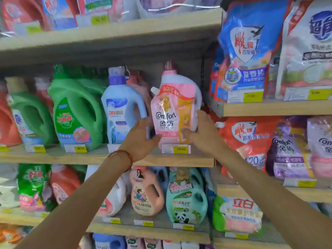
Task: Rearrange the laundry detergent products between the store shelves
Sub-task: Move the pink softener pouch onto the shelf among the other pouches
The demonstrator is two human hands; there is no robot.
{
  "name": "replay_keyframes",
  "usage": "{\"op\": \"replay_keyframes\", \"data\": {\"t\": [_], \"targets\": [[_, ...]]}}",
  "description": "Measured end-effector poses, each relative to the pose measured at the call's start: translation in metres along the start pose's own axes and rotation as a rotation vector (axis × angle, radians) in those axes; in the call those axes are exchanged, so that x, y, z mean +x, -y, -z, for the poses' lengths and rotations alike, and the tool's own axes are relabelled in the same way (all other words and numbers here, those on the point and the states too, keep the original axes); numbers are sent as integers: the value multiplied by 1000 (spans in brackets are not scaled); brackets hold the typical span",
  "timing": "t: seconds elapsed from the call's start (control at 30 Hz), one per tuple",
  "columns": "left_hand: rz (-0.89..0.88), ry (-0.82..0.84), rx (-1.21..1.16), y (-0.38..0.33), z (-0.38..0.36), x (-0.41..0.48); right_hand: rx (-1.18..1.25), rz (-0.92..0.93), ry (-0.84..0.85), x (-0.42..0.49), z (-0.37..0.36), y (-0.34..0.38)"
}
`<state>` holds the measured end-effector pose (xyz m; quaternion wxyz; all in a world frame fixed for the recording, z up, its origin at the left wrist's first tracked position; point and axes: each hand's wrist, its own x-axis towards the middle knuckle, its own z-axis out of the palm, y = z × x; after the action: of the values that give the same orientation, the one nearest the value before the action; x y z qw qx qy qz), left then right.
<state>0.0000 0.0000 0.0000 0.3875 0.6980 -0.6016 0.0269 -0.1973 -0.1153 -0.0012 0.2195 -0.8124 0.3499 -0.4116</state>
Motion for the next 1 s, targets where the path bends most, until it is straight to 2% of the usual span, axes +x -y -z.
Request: {"op": "replay_keyframes", "data": {"t": [0.13, 0.23, 0.3, 0.4, 0.57, 0.77, 1.0], "targets": [[62, 39, -217, 15, -19, 31, 173, -90, 55, 23, -17, -13], [113, 68, -440, 32, -38, 50, 199, -109, 36, 36, -28, -23], [94, 91, -487, 36, -42, 56, 211, -121, 23, 42, -30, -27], [105, 127, -503, 40, -46, 64, 254, -170, 91, 45, -34, -32], [139, 26, -507, 42, -54, 67, 310, -162, 102, 44, -39, -35], [41, -27, -551, 39, -57, 53, 393, -122, -39, 32, -43, -34], [-133, -191, -545, 22, -35, 38, 661, 46, -178, 14, -38, -4]]}}
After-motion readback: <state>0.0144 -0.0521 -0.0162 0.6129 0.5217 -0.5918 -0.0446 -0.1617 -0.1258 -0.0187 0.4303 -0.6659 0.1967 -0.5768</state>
